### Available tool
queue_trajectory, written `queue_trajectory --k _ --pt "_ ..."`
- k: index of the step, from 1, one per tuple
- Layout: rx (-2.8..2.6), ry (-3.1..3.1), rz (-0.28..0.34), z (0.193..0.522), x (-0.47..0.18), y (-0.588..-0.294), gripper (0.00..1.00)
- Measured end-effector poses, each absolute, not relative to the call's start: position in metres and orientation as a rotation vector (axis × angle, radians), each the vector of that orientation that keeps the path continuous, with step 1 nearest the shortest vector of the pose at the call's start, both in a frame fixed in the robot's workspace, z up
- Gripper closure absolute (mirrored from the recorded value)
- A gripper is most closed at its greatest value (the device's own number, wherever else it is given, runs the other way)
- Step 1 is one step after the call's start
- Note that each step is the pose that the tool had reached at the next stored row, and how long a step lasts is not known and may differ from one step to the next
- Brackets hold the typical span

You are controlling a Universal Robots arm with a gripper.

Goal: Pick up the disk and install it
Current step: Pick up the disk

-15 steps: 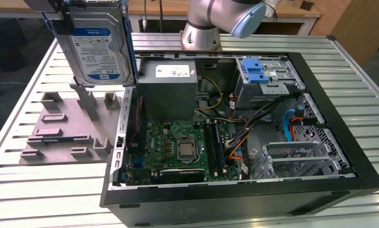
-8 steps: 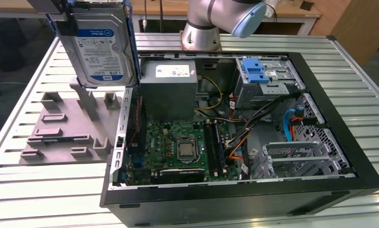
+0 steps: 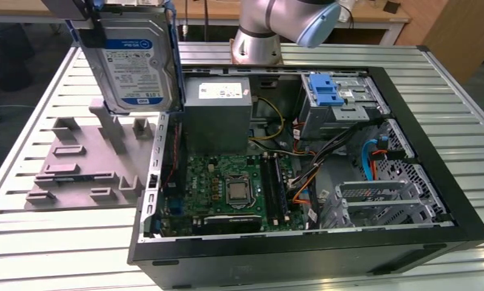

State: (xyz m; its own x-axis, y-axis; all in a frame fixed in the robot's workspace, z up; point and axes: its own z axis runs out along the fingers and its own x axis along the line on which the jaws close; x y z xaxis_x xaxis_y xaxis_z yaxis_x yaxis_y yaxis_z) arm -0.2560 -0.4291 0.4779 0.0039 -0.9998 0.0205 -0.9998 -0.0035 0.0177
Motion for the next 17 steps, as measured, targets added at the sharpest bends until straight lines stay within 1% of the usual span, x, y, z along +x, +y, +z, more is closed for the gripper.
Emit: queue_trajectory --k 17 --pt "2.206 -2.198 0.003 0.477 -0.238 -0.432 0.64"
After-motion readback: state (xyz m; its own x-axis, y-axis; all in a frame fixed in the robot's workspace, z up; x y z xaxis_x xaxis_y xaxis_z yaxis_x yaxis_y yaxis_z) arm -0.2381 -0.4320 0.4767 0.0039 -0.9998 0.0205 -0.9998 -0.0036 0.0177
